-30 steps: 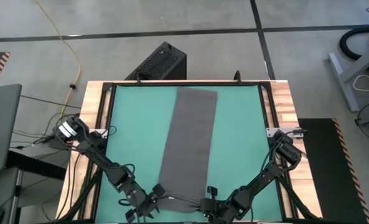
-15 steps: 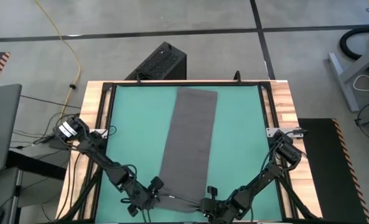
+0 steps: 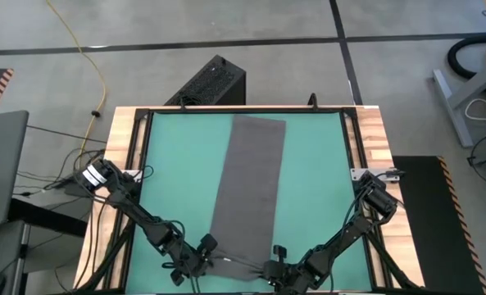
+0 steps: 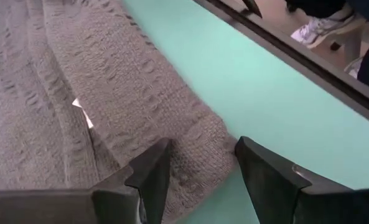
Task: Roll towel
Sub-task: Roll the gray towel
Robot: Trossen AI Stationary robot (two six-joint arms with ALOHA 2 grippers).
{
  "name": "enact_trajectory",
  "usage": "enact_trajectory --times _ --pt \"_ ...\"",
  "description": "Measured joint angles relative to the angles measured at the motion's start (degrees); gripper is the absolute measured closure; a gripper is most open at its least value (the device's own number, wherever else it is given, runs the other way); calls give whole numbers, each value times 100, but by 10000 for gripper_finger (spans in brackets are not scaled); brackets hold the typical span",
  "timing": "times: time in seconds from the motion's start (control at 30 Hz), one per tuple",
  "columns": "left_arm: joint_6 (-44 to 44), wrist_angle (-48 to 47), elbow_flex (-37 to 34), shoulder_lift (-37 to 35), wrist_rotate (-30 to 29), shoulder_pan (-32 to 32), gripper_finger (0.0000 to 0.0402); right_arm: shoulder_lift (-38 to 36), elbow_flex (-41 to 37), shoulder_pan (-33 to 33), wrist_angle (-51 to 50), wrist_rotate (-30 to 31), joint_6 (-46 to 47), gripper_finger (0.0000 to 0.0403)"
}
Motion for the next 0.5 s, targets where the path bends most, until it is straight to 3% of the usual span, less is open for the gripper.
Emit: enact_trajectory --times 0.17,0.33,0.4,0.5 --pt "-14 -331 7 -9 3 22 251 -20 1 0 16 -8 54 372" --pt "-163 -347 -7 0 23 38 351 -45 83 -7 -16 -200 453 374" --pt "-261 -288 -20 0 250 91 386 -57 116 -11 -15 -298 680 374" --pt "-420 -75 -33 -22 1066 245 392 -139 125 -22 -5 -479 1215 375"
